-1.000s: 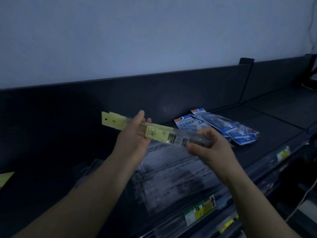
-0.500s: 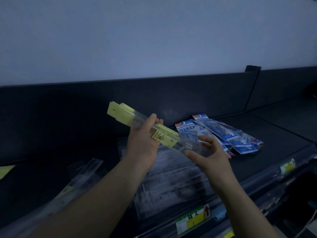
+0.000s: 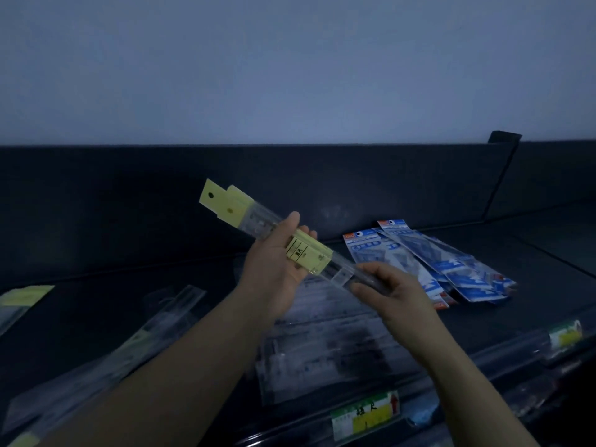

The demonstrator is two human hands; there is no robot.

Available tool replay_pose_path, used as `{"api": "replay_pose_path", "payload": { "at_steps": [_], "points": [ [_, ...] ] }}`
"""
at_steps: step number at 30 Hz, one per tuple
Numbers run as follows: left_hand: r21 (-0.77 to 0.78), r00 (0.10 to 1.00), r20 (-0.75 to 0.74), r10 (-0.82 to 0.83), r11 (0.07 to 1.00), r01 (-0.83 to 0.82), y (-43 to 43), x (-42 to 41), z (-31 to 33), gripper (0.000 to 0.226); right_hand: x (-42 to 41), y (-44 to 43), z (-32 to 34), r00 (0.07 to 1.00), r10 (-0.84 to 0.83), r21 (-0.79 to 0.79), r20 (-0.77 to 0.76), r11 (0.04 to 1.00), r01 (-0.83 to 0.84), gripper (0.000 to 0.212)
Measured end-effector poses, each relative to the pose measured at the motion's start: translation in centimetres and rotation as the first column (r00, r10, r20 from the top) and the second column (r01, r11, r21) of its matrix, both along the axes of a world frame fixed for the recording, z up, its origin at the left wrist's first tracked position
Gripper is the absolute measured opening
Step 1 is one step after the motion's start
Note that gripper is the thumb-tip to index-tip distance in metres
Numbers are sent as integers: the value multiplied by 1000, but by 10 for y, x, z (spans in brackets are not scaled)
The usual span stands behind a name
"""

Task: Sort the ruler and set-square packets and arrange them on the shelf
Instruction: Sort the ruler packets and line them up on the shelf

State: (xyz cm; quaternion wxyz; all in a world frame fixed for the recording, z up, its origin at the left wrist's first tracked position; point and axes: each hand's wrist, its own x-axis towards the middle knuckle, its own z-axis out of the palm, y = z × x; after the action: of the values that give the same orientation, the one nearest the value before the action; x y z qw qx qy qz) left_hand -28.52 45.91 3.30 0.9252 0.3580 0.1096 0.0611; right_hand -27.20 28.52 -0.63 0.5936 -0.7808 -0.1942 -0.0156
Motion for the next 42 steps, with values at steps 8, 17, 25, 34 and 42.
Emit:
{"api": "replay_pose_path", "payload": {
  "at_steps": [8,17,25,34,42],
  "points": [
    [898,972,-88,217,440,-18,118,-53,-6,34,7,66,8,988,109,104,-108,990,-98,15],
    [628,538,-374,755,-221,746,315,-138,-46,65,-22,155,14,944,261,98,-201,964,-246,14],
    [598,567,-559,605,-180,781,310,-147,-27,60,-46,195,6,926,244,85,-289,970,-229,13],
    [833,879,-319,354,546,83,288,-133,3,8,-77,229,-3,723,378,415,-579,899,-138,12],
    [315,963,-71,261,922,-227,225,-107,3,25,-88,248,5,704,444,427,-554,878,-218,12]
  ]
}}
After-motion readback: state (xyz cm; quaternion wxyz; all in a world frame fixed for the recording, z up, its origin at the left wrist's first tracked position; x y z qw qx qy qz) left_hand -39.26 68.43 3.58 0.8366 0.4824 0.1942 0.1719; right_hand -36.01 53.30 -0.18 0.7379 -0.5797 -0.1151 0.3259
